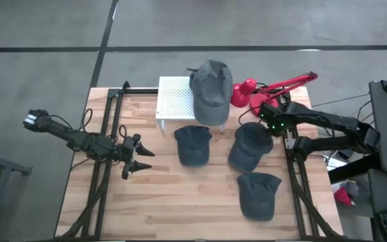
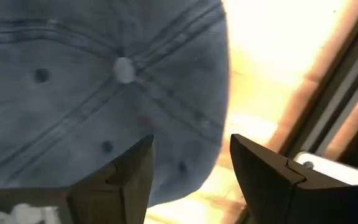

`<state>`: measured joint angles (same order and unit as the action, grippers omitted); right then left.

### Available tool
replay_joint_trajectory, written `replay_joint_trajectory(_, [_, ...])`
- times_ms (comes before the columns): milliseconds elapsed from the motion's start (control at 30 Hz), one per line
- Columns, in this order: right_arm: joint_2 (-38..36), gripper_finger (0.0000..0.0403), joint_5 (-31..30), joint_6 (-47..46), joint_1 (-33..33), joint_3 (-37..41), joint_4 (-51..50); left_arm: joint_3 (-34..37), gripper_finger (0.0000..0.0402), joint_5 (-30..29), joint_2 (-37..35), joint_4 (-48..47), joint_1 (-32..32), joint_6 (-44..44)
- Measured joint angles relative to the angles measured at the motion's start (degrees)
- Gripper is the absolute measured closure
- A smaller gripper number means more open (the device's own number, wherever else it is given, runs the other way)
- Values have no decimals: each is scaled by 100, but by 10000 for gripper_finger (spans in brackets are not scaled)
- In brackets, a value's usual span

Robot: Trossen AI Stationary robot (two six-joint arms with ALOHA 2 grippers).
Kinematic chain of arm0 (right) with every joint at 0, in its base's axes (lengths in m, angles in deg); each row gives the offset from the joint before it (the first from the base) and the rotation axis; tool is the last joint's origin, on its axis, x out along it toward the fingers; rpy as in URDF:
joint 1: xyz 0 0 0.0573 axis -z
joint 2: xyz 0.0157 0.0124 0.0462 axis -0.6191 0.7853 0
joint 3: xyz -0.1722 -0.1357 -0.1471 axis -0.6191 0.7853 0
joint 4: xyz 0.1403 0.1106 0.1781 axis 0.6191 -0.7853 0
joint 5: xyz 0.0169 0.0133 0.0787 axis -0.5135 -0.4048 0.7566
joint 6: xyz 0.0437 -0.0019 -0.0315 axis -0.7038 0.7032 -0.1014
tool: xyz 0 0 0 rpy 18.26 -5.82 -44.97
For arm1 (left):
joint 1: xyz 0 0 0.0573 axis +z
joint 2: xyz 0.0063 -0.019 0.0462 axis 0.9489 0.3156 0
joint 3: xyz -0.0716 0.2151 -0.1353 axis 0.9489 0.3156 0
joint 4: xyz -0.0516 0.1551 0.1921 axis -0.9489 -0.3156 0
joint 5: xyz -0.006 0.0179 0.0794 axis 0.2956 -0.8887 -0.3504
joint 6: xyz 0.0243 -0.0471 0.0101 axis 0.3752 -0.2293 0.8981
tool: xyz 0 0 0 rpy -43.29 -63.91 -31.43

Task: Pick & Place hat
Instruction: Put the top right blue cap on the shelf

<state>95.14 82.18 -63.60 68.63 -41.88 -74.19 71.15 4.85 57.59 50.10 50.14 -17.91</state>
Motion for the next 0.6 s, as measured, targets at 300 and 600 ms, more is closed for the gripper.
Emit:
replay_joint_trajectory(300, [394, 197, -135, 191, 78, 352, 320, 0, 140, 0, 0, -2, -1, 2])
replay_joint_trajectory(600, [754, 197, -124, 271, 82, 716, 969, 1, 140, -1, 0, -2, 0, -3])
